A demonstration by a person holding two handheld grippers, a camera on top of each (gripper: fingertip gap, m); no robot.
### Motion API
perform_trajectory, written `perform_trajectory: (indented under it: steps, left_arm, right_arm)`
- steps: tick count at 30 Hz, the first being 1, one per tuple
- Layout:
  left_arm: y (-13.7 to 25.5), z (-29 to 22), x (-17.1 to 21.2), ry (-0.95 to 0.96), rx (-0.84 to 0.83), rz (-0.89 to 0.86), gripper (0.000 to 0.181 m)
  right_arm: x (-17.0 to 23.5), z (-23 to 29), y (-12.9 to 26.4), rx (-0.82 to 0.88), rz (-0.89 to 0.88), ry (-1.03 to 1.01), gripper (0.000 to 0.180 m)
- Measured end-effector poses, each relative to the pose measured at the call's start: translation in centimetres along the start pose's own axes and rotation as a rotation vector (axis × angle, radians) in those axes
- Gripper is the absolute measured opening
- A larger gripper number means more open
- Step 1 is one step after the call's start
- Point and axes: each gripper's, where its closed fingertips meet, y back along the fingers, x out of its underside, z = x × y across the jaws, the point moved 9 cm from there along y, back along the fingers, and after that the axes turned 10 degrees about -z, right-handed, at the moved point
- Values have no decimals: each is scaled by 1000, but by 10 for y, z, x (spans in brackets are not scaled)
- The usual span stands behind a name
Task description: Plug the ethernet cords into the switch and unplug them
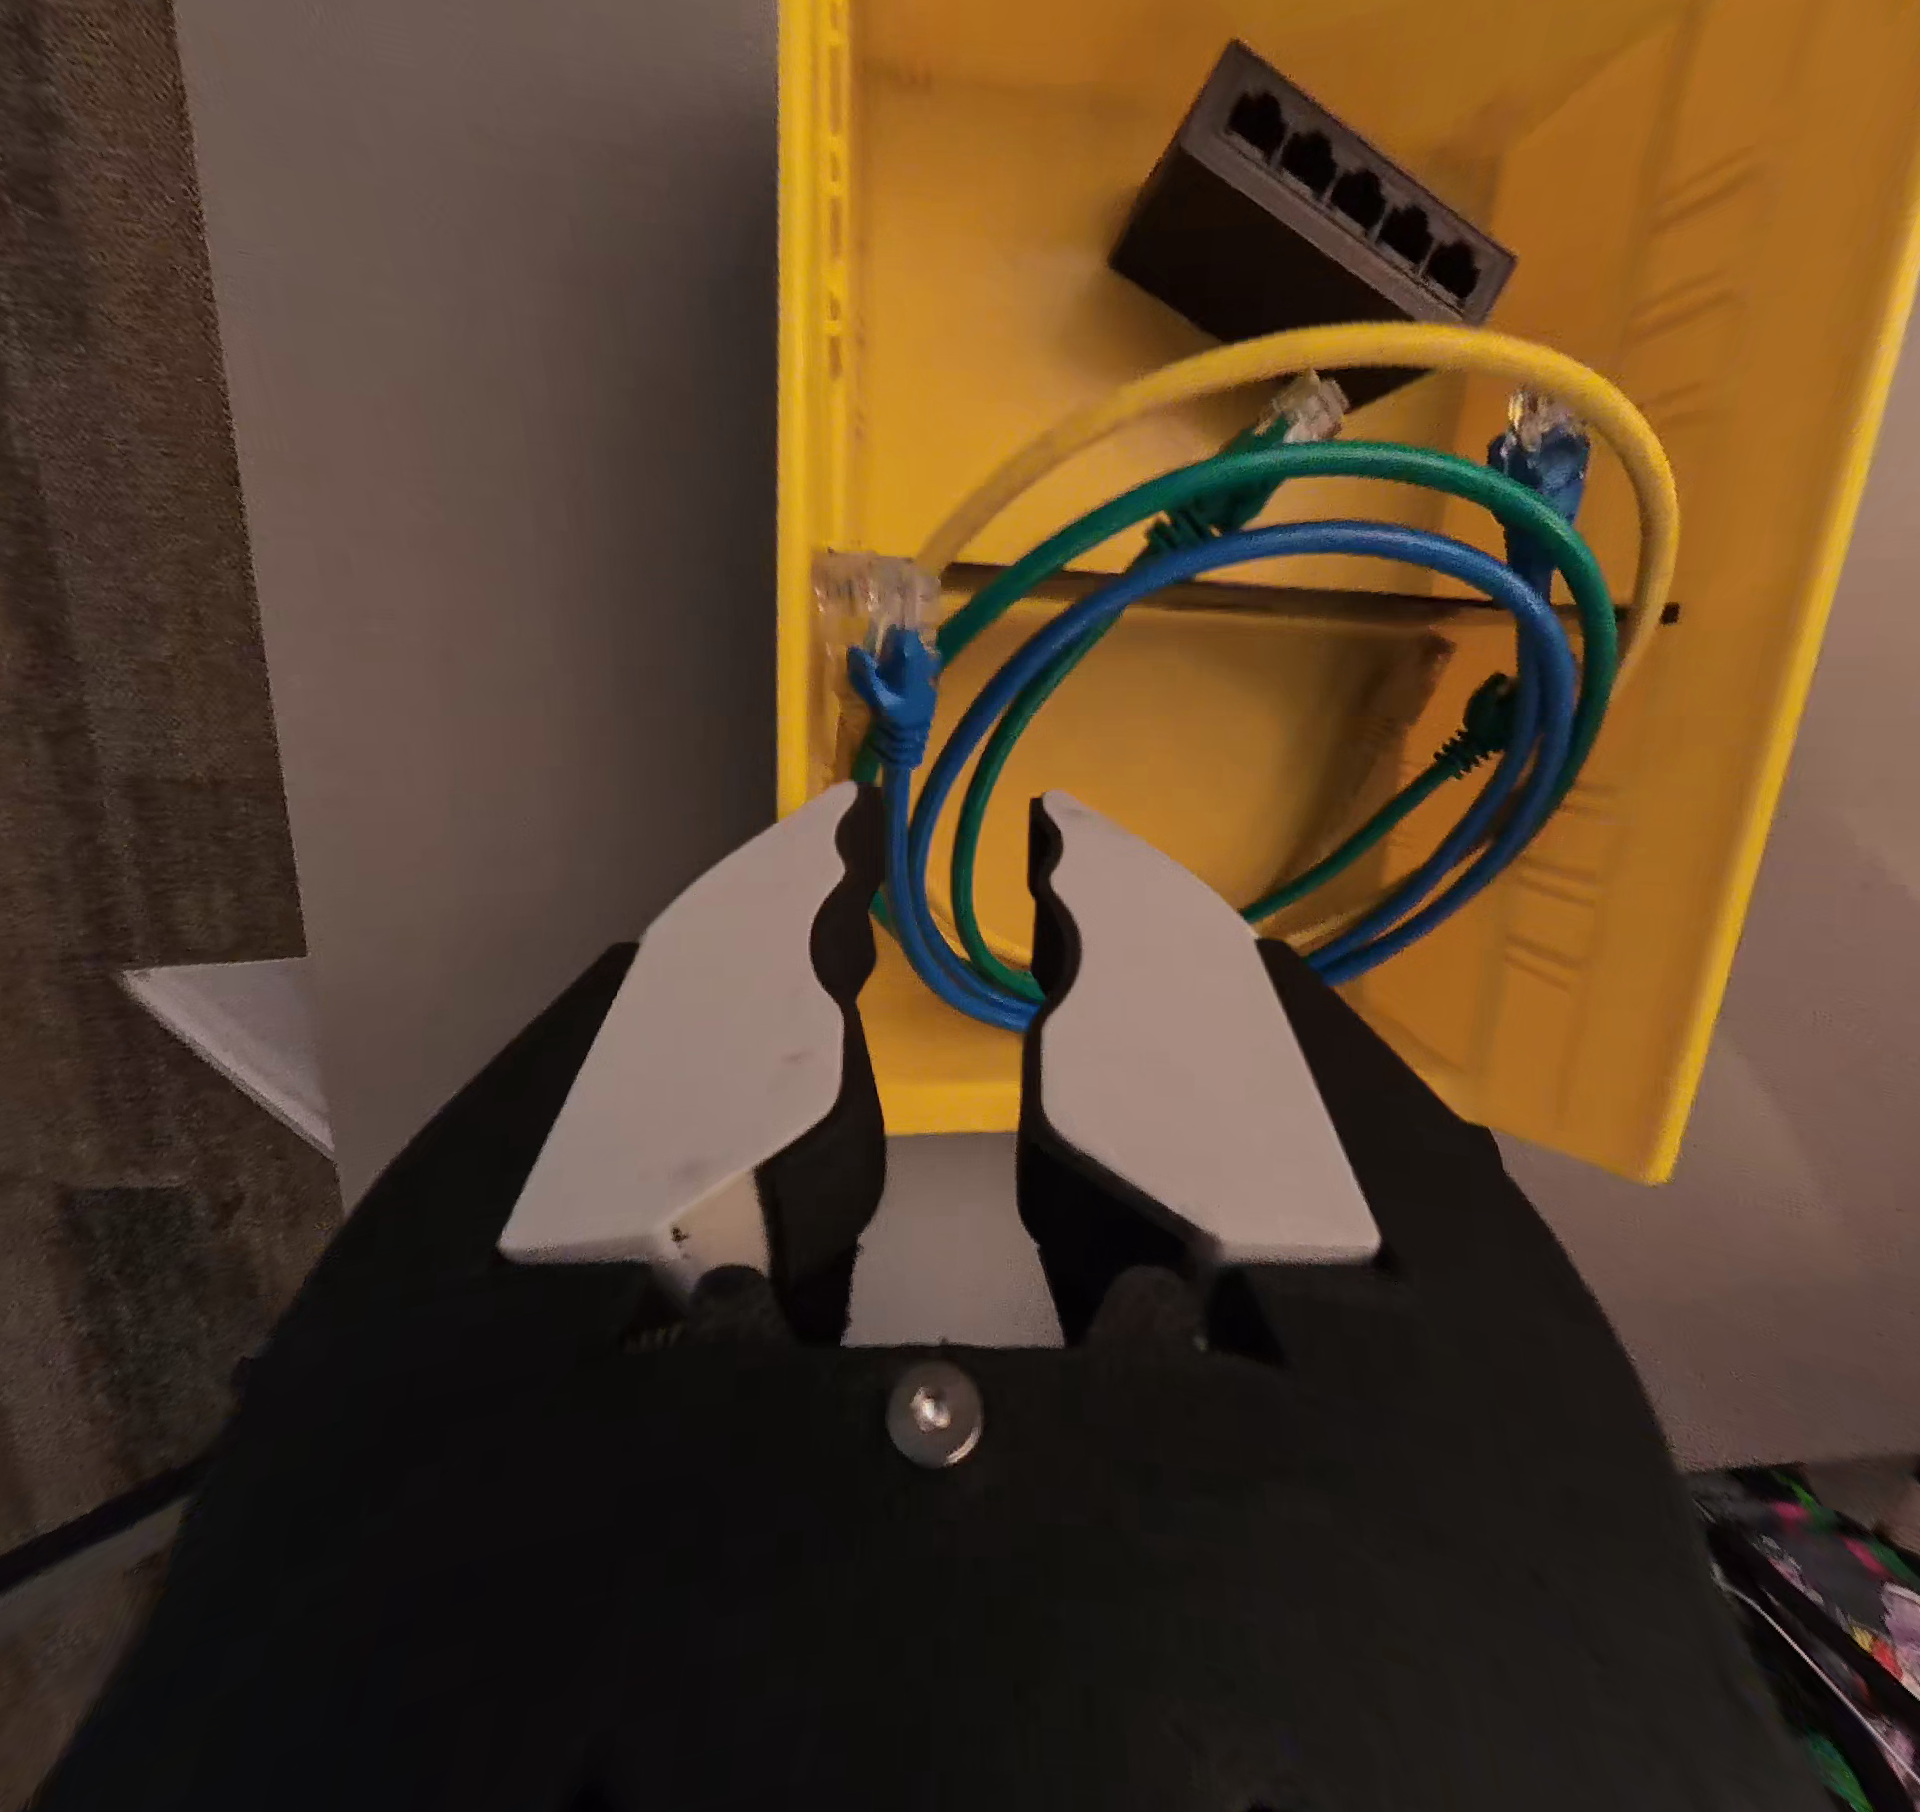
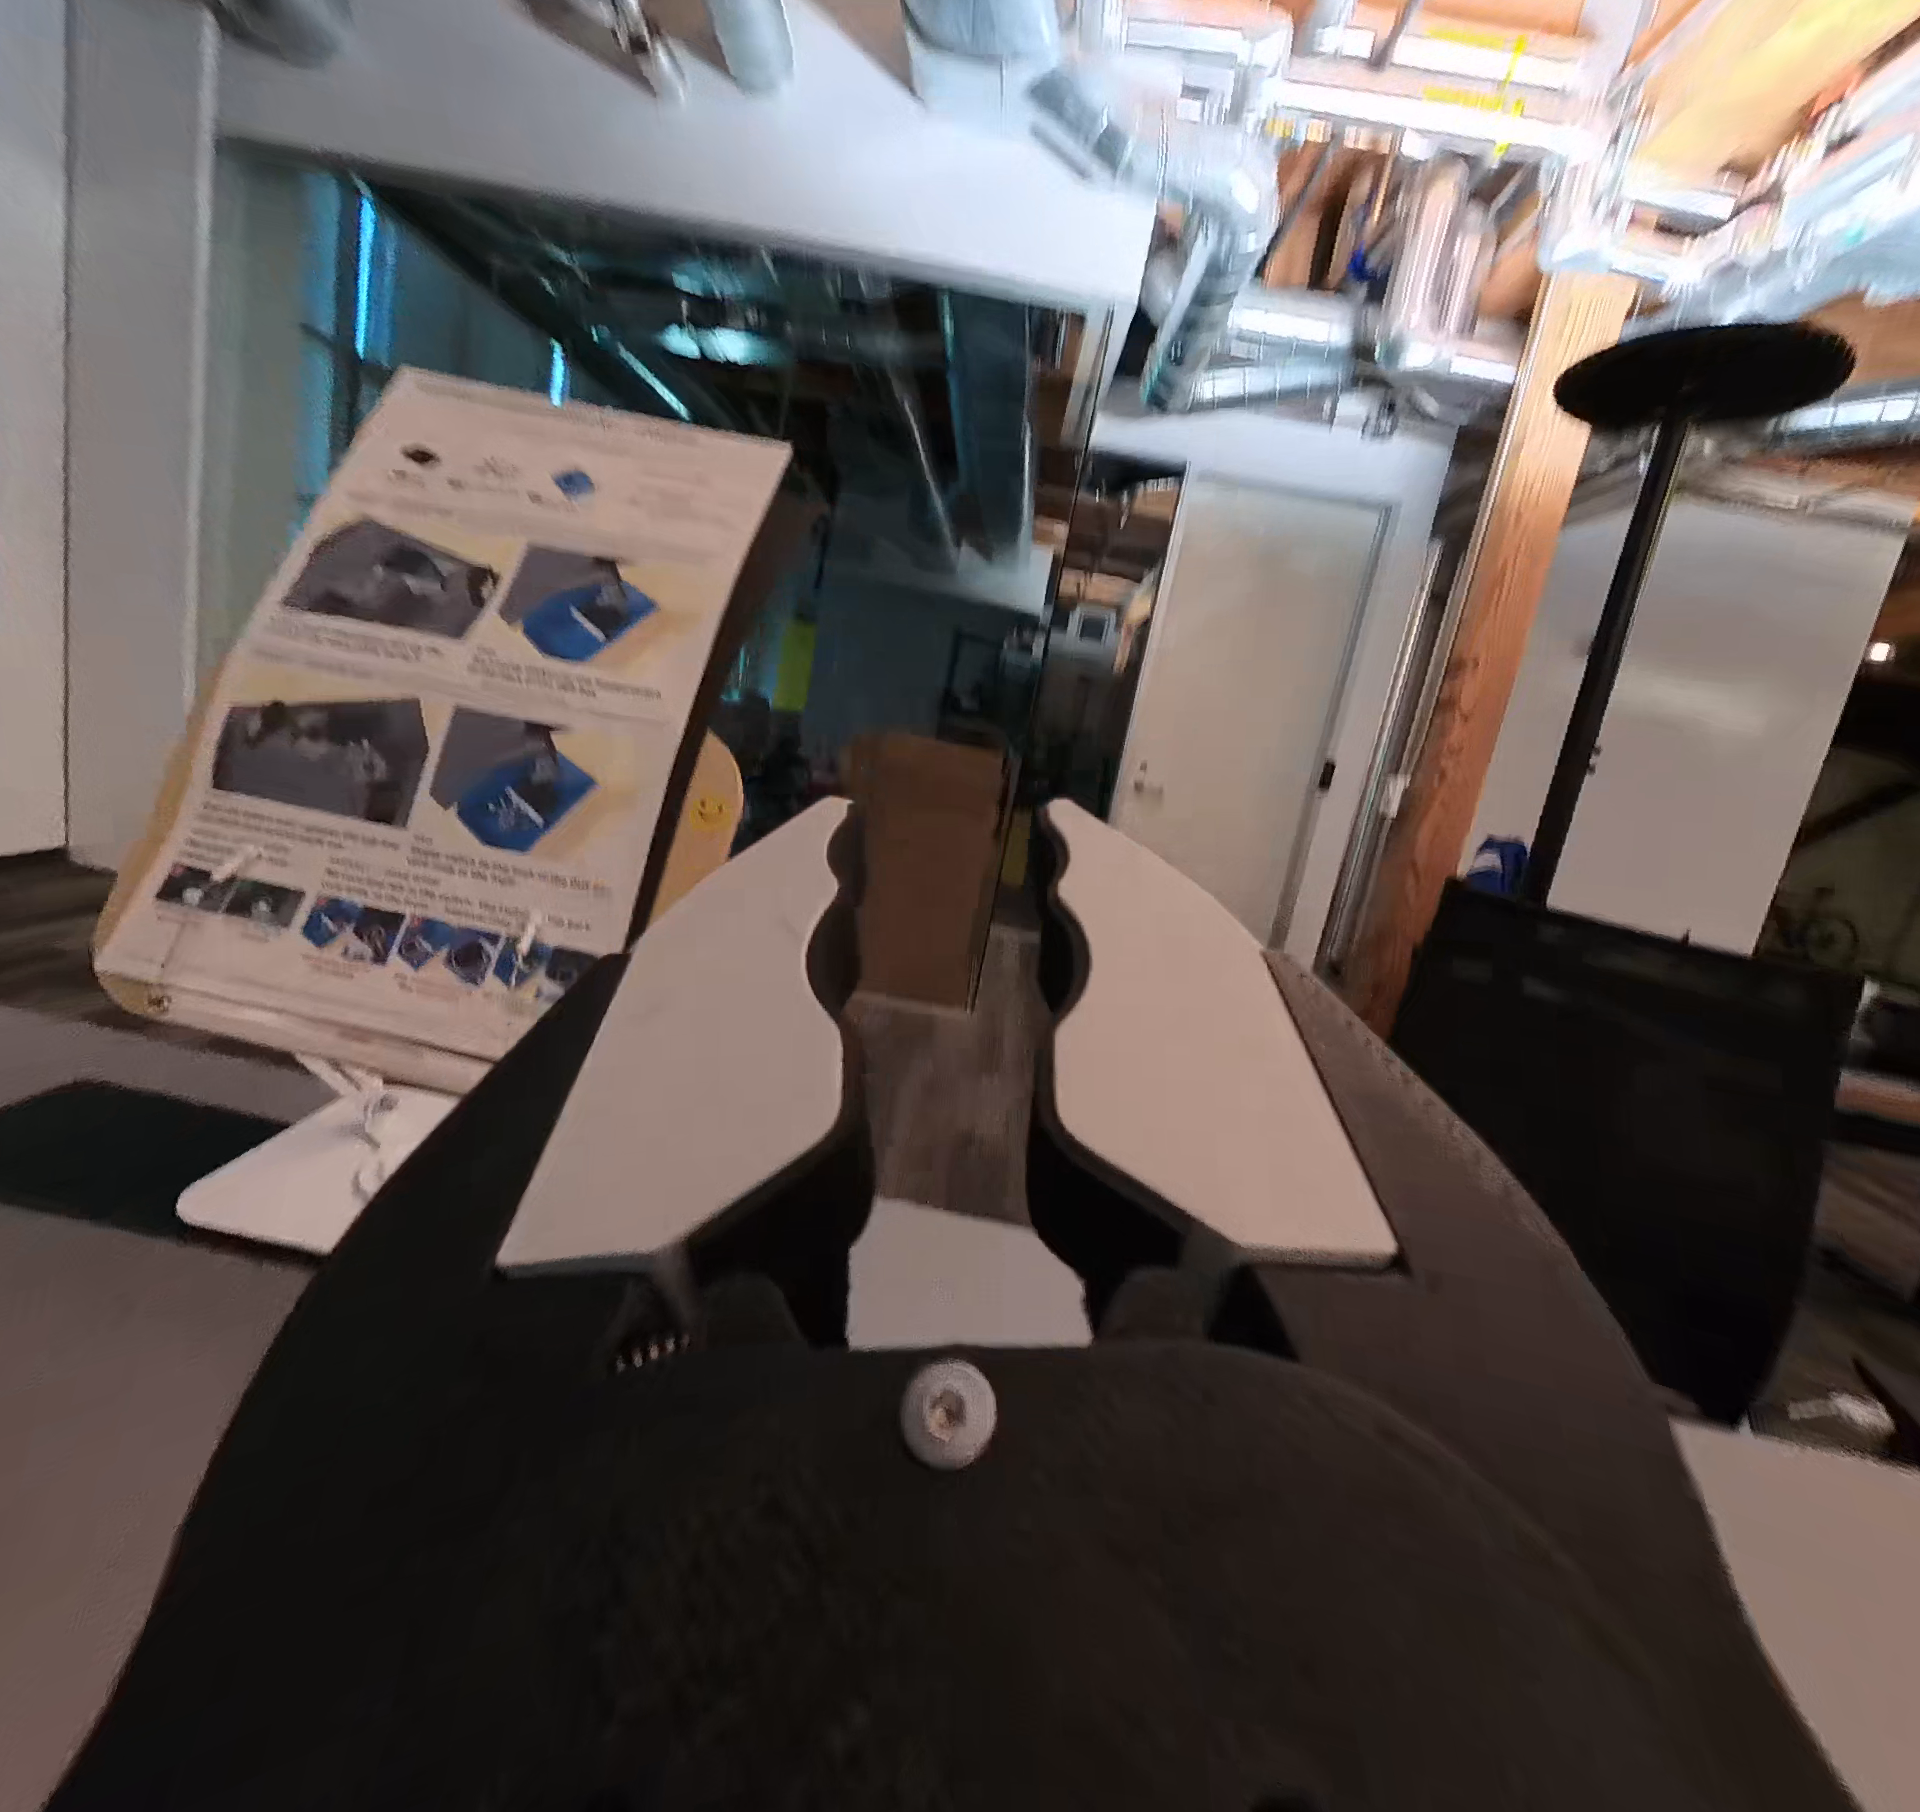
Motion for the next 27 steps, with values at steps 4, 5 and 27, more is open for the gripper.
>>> perform_trajectory:
  steps: [4, 5, 27]
  left_arm:
    - [-8, 4, -6, -52, -38, -18, 39]
    - [-10, 4, -7, -64, -43, -18, 40]
    - [-5, -7, -17, -183, -159, -40, 16]
  right_arm:
    - [3, -14, 5, 53, -27, -64, 30]
    - [0, -16, 7, 52, -56, -86, 29]
    - [-6, -51, 25, 59, -81, -326, 27]
